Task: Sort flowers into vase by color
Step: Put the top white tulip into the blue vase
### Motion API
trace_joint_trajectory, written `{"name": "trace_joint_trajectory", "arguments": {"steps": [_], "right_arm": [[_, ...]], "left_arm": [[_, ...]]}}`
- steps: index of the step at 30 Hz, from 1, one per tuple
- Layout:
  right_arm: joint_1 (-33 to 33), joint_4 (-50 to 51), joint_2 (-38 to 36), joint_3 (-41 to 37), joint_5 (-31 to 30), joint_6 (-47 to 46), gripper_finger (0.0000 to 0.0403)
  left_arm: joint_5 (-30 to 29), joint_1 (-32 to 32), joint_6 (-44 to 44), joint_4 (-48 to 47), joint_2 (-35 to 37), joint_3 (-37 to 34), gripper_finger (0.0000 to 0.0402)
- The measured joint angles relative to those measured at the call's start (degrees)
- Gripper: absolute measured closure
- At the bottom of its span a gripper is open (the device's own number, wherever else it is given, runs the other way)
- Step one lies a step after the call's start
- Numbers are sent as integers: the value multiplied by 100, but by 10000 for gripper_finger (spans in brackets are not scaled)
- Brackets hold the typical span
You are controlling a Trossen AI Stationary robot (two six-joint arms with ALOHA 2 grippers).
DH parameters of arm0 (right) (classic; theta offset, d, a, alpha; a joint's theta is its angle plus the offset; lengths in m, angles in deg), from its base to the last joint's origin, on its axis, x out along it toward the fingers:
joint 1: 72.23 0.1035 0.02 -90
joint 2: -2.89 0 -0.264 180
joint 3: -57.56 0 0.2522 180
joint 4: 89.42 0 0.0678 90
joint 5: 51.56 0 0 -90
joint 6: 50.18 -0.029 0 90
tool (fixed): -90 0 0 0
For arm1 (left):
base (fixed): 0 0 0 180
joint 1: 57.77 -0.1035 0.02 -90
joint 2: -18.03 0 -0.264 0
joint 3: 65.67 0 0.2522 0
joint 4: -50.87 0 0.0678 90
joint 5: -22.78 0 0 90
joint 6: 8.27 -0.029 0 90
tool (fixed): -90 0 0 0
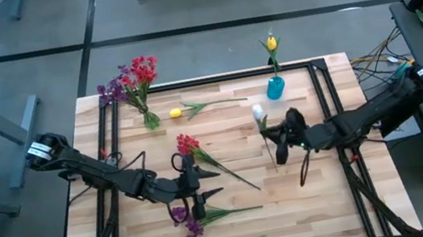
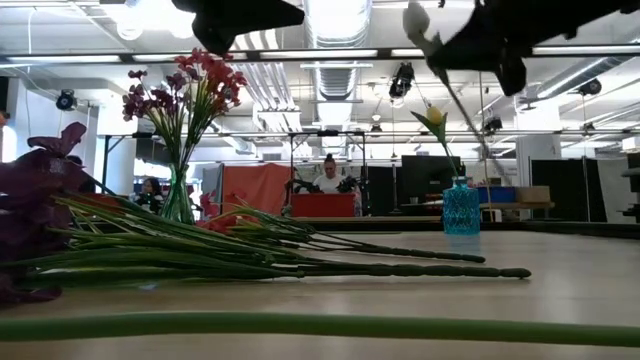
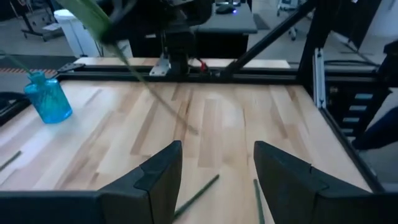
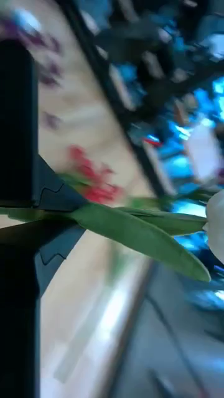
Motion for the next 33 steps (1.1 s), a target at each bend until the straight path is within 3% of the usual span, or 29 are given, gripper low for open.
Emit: {"name": "trace_joint_trajectory", "arguments": {"steps": [4,13,16,20,29,33], "right_arm": [[-11,-1137,178,-62,-362,1049,390],[-52,-3586,178,-163,-350,3373,390],[-209,-4070,79,-174,202,3818,390],[-614,-3960,-92,-191,1621,3756,390],[-1931,-3877,-463,-233,3212,3669,390],[-2697,-3157,-630,-149,3306,3382,390]], "left_arm": [[1,2,58,9,22,0,217],[-48,-2,30,210,25,0,217],[-51,-23,-63,312,25,0,217],[-114,-33,-179,512,25,0,217],[-165,-33,115,632,27,0,217],[-191,-79,-49,785,27,0,217]]}}
